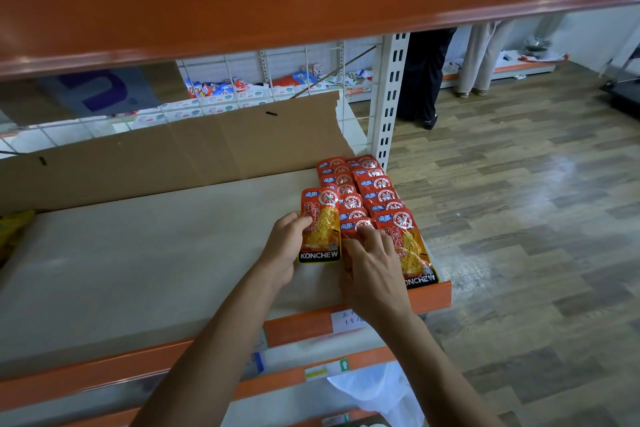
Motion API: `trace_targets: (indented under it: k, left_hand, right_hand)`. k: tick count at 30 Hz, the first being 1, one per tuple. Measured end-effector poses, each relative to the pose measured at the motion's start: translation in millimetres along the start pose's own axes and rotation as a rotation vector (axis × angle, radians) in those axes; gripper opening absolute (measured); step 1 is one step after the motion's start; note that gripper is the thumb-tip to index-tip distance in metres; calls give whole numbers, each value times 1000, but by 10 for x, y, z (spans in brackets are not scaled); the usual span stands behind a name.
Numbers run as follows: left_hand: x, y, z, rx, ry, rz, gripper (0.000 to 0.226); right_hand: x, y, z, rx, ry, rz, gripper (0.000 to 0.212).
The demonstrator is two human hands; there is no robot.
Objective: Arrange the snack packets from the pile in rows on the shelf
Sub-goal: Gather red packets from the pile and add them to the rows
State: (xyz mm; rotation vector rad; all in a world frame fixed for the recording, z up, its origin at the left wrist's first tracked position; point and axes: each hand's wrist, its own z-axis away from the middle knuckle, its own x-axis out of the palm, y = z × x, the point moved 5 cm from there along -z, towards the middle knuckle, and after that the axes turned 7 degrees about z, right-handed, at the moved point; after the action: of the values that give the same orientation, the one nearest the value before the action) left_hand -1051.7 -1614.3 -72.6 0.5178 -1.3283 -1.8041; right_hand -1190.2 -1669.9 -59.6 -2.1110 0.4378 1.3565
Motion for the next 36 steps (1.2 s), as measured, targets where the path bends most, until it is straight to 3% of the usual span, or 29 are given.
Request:
trace_targets:
  k: [11,17,20,23,25,30,36]
  left_hand:
    - [1,-22,-52,5,-3,47,14]
    - [-144,50,-109,87,148,61,7]
    - [-211,78,-154,129,163,43,31]
    - [-270,77,-210,174,193,-85,66]
    - [-291,111,-243,240,209,-231,76]
    - [-159,280,-392,468,180,-781,42]
    - [-41,272,-712,518,118,-1116,36]
  right_hand:
    - [30,45,-4,-15,32,-17,22]
    - [-154,130,-86,6,86,-125,29]
    - [-205,186,-210,18,104,-144,26]
    - [-172,176,-335,12,69,-137,30]
    - [-142,147,-404,3,44,-133,33]
    - [-84,47,-573,-61,25,-125,35]
    - [3,-17,-743,-91,-61,-104,38]
